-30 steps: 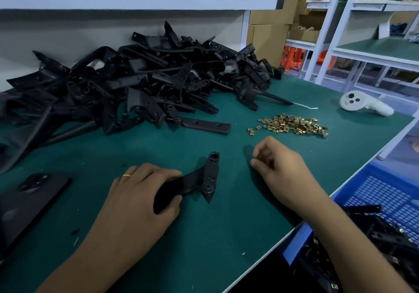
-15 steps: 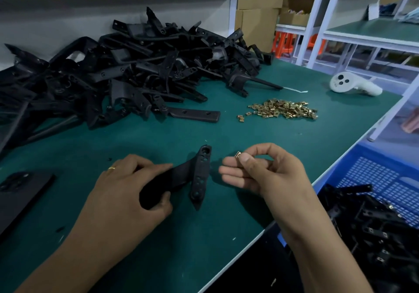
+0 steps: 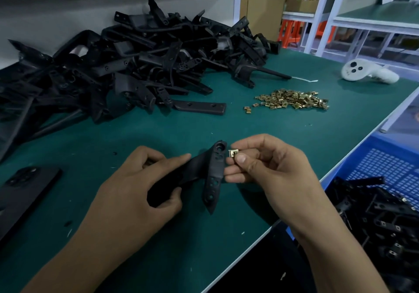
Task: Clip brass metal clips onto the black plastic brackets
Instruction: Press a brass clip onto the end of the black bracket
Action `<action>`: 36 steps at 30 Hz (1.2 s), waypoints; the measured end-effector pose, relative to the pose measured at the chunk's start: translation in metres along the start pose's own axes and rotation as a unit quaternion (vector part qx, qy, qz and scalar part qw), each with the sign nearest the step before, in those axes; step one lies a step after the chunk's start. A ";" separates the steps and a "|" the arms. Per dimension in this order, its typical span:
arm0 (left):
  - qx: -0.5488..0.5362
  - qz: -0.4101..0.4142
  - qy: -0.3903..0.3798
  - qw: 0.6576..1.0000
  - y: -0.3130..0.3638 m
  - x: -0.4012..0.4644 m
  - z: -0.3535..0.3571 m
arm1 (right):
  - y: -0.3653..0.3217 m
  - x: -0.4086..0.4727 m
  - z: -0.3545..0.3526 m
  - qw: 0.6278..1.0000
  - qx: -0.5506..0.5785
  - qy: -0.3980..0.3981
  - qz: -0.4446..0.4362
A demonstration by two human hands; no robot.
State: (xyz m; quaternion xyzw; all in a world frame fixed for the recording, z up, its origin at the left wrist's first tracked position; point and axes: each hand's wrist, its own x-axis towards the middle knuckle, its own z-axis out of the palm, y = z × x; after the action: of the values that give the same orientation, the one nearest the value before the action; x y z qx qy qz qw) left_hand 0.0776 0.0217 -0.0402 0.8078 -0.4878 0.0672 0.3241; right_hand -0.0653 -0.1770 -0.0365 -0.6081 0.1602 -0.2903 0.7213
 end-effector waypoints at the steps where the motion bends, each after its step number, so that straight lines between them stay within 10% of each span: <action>1: 0.000 0.002 -0.001 1.000 -0.001 0.000 0.000 | 0.000 0.000 0.000 1.000 0.002 -0.003 0.002; 36: -0.048 0.110 -0.058 0.991 0.007 -0.001 0.001 | -0.012 -0.002 -0.002 0.996 0.000 -0.084 0.035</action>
State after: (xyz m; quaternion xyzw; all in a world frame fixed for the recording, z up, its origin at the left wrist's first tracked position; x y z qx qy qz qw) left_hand 0.0711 0.0201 -0.0382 0.7354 -0.5940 0.0317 0.3245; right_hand -0.0706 -0.1789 -0.0260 -0.6240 0.1203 -0.2126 0.7423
